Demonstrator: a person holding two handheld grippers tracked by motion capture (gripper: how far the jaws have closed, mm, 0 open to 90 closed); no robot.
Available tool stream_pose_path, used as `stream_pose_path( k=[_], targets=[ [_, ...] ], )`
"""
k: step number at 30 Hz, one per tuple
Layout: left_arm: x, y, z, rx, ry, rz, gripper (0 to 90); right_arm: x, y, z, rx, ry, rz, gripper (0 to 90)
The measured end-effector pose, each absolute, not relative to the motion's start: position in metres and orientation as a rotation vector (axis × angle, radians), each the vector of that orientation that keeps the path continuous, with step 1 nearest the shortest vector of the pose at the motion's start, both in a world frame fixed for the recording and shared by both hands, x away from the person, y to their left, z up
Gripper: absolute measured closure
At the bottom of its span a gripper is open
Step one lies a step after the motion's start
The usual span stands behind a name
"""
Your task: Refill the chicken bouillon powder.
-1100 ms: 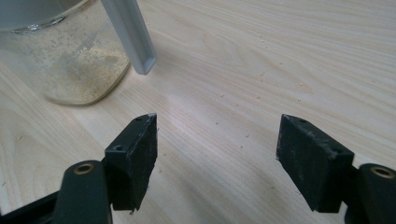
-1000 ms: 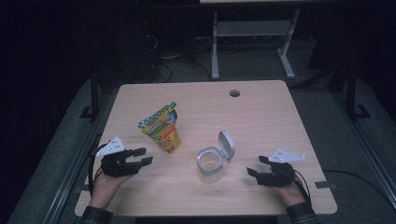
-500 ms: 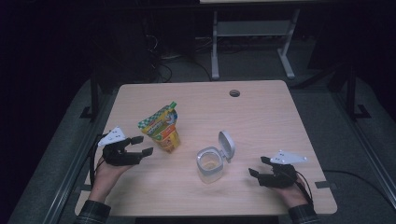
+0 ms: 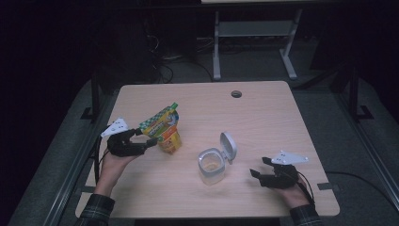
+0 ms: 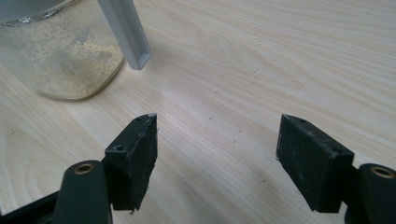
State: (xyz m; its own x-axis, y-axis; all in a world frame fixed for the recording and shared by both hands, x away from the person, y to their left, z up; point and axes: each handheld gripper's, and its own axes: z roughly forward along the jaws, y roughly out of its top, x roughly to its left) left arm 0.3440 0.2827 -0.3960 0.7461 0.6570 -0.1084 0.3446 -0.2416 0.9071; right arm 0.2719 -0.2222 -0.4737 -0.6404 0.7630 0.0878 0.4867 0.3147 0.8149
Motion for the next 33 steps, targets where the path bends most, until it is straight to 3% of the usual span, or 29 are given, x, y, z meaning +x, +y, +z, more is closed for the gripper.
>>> stream_pose_path(
  k=[15, 29, 33],
  targets=[
    [0.351, 0.268, -0.394, 1.847, 0.723, 0.373, 52.8, 0.271, -0.223, -0.472, 1.126, 2.268, 1.242, 28.8],
    [0.350, 0.262, -0.384, 1.856, 0.719, 0.421, 84.3, 0.272, -0.223, -0.474, 1.131, 2.270, 1.239, 28.7],
    [0.350, 0.261, -0.384, 1.859, 0.718, 0.420, 86.9, 0.272, -0.222, -0.474, 1.127, 2.274, 1.236, 28.7]
  ],
)
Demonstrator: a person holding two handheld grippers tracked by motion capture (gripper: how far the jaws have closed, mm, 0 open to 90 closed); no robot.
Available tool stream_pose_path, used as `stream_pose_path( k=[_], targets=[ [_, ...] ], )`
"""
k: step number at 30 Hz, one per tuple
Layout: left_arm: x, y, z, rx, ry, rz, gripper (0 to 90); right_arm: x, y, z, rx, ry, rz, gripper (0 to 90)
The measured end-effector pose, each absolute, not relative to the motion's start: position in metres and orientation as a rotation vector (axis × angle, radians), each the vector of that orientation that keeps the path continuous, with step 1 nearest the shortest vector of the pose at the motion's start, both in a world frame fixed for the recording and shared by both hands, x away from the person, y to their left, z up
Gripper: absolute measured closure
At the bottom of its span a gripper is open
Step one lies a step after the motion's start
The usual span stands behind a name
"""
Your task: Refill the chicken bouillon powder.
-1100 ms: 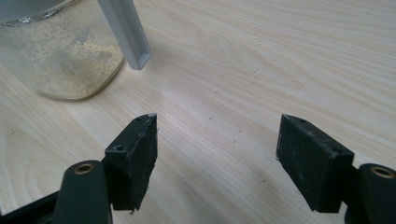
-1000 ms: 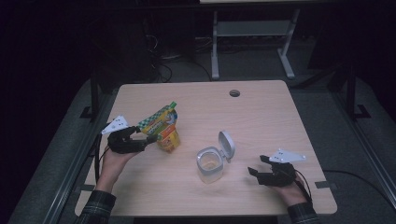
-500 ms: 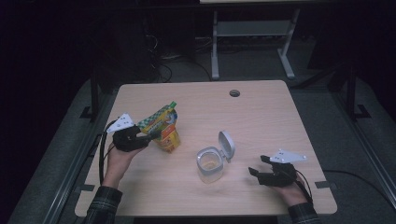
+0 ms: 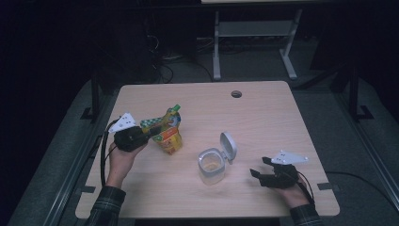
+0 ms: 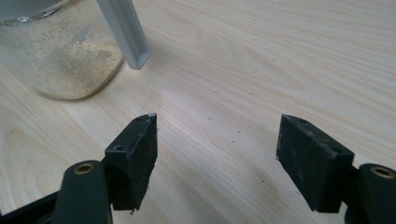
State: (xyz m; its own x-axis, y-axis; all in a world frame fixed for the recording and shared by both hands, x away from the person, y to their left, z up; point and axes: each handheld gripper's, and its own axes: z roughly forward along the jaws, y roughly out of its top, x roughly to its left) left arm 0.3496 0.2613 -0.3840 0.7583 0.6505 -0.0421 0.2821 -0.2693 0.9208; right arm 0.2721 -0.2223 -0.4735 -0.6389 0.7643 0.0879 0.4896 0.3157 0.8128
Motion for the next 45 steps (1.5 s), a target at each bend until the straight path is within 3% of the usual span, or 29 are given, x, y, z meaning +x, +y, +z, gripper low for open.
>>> stream_pose_path(
  k=[3, 34, 39, 42, 43, 45],
  targets=[
    [0.350, 0.261, -0.384, 1.859, 0.733, 0.412, 90.0, 0.272, -0.222, -0.473, 1.124, 2.274, 1.236, 28.7],
    [0.335, 0.266, -0.359, 1.837, 0.782, 0.328, 90.0, 0.269, -0.220, -0.470, 1.115, 2.271, 1.239, 29.6],
    [0.330, 0.267, -0.352, 1.832, 0.762, 0.309, 90.0, 0.267, -0.220, -0.467, 1.140, 2.268, 1.246, 38.2],
    [0.325, 0.267, -0.348, 1.835, 0.756, 0.291, 90.0, 0.264, -0.219, -0.463, 1.137, 2.276, 1.245, 54.9],
    [0.325, 0.267, -0.348, 1.835, 0.756, 0.291, 90.0, 0.264, -0.219, -0.463, 1.137, 2.276, 1.245, 54.9],
    [0.322, 0.267, -0.347, 1.841, 0.758, 0.283, 90.0, 0.260, -0.217, -0.461, 1.143, 2.284, 1.249, 63.8]
  ],
)
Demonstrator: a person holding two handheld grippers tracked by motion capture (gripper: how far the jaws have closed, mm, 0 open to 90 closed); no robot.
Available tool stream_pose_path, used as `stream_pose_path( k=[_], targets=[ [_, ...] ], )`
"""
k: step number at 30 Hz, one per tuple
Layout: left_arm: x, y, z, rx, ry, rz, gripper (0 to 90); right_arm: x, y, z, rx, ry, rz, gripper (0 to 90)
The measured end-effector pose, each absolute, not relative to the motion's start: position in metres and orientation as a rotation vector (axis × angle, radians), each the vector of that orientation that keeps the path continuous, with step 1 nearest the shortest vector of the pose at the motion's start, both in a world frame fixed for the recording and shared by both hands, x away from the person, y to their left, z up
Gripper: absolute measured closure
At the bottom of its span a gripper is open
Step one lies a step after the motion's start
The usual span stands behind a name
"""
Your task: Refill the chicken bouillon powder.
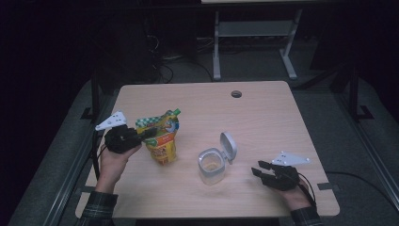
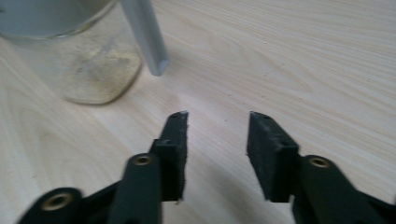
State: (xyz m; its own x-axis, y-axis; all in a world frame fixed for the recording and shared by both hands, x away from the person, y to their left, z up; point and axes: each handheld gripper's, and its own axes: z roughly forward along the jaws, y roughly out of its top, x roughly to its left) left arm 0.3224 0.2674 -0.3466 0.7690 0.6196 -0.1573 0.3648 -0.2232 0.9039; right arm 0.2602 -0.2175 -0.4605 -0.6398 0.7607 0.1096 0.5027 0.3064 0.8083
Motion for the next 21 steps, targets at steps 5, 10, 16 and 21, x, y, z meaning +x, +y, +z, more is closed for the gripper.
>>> stream_pose_path(
  k=[5, 10, 16, 21],
  targets=[
    [0.315, 0.269, -0.342, 1.839, 0.746, 0.268, 90.0, 0.251, -0.210, -0.453, 1.100, 2.313, 1.236, 86.8],
    [0.309, 0.272, -0.335, 1.831, 0.730, 0.258, 90.0, 0.243, -0.199, -0.447, 1.010, 2.360, 1.253, 89.9],
    [0.302, 0.272, -0.325, 1.825, 0.716, 0.249, 90.0, 0.234, -0.188, -0.444, 0.923, 2.441, 1.307, 89.9],
    [0.297, 0.273, -0.320, 1.811, 0.707, 0.232, 90.0, 0.229, -0.172, -0.439, 0.849, 2.496, 1.367, 89.9]
  ],
)
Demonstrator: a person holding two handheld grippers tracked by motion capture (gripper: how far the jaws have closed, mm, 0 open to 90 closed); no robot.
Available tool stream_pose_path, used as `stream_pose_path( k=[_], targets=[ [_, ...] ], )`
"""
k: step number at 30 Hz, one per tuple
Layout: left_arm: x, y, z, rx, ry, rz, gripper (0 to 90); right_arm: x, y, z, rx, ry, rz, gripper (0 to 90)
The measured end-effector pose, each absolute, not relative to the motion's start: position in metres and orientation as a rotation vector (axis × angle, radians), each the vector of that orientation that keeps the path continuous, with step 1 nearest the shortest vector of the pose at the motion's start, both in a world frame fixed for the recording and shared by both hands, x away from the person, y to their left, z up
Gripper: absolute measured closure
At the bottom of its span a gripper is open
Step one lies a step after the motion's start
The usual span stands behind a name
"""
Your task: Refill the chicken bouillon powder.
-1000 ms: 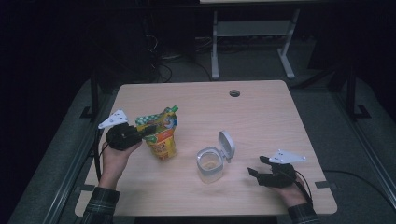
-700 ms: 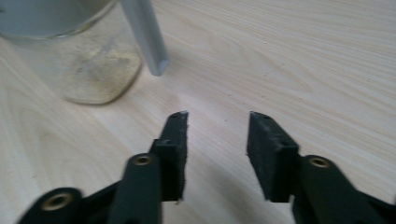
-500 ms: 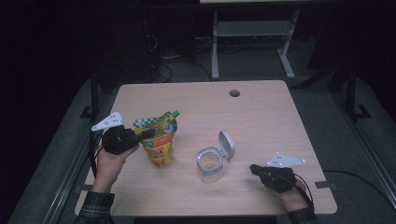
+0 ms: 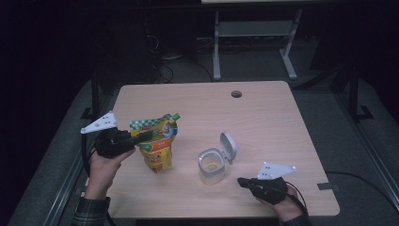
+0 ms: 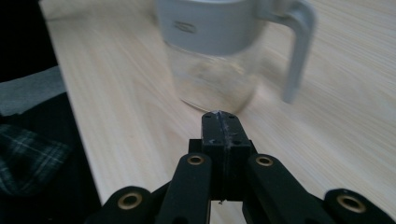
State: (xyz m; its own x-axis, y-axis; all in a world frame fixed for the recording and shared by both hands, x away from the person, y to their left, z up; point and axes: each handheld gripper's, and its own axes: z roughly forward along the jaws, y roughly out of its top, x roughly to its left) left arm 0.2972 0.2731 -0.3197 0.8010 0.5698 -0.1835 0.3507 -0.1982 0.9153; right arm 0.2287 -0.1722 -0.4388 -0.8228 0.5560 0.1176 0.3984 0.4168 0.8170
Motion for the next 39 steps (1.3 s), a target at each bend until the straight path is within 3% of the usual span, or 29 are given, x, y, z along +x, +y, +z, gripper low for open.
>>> stream_pose_path(
  k=[39],
  targets=[
    [0.281, 0.274, -0.293, 1.778, 0.643, 0.186, 90.0, 0.250, -0.078, -0.394, 0.659, 2.435, 1.519, 90.0]
  ],
)
